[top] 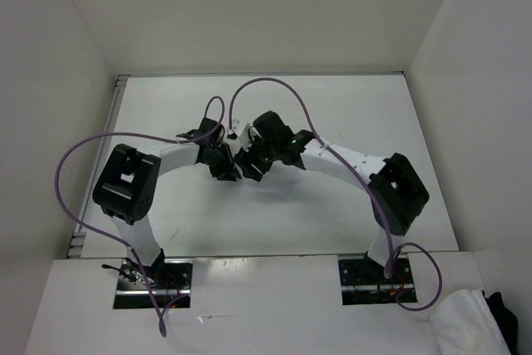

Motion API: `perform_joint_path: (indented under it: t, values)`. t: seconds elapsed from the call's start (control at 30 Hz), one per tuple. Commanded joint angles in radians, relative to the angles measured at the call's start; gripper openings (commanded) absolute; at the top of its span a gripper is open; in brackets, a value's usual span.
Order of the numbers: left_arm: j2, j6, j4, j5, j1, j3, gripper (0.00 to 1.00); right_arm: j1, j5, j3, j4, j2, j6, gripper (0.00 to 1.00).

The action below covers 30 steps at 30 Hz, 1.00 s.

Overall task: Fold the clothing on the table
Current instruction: Fold the skirt

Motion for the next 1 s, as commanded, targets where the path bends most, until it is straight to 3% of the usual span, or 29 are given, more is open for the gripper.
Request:
perform_joint_path:
  t: [0.0, 0.03, 0.13, 0.17, 0.2, 0.23, 0.27, 0.3, 0.4, 0.5, 0.7, 0.97]
  values:
    - [-0.11, 0.054, -0.179, -0.275, 0.026, -0.003, 0.32, 0.016, -0.061, 0.066, -0.053, -0.17, 0.012, 0.69]
    - [-0.132, 0.063, -0.2, -0.303, 0.026, 0.01, 0.33, -0.011, -0.073, 0.066, -0.065, -0.19, 0.012, 0.69]
    - [-0.227, 0.063, -0.243, -0.357, 0.026, 0.068, 0.33, -0.078, -0.073, 0.045, -0.065, -0.257, 0.048, 0.55]
    - [-0.258, 0.072, -0.228, -0.345, 0.026, 0.068, 0.33, -0.105, -0.073, 0.035, -0.065, -0.273, 0.058, 0.44]
    - [-0.322, 0.083, -0.17, -0.295, 0.026, 0.068, 0.32, -0.131, -0.062, 0.011, -0.044, -0.285, 0.074, 0.19]
    - [-0.353, 0.083, -0.128, -0.261, 0.017, 0.068, 0.3, -0.158, -0.052, -0.006, -0.03, -0.299, 0.106, 0.06]
    - [-0.4, 0.104, -0.021, -0.212, 0.017, 0.058, 0.23, -0.216, -0.051, -0.021, -0.015, -0.32, 0.115, 0.0]
    - [-0.417, 0.121, 0.045, -0.073, -0.006, 0.029, 0.17, -0.241, -0.051, -0.047, -0.005, -0.32, 0.124, 0.0]
    - [-0.378, 0.15, 0.204, 0.096, -0.038, 0.025, 0.0, -0.283, -0.041, -0.096, -0.005, -0.343, 0.124, 0.0]
    - [-0.247, 0.208, 0.172, 0.224, -0.075, 0.114, 0.0, -0.283, -0.028, -0.156, 0.007, -0.372, 0.105, 0.0]
    - [0.004, 0.276, 0.02, 0.229, -0.116, 0.307, 0.0, -0.301, -0.03, -0.215, 0.016, -0.391, 0.075, 0.0]
    - [0.129, 0.249, 0.029, 0.244, -0.126, 0.285, 0.0, -0.31, -0.064, -0.244, 0.016, -0.363, 0.066, 0.0]
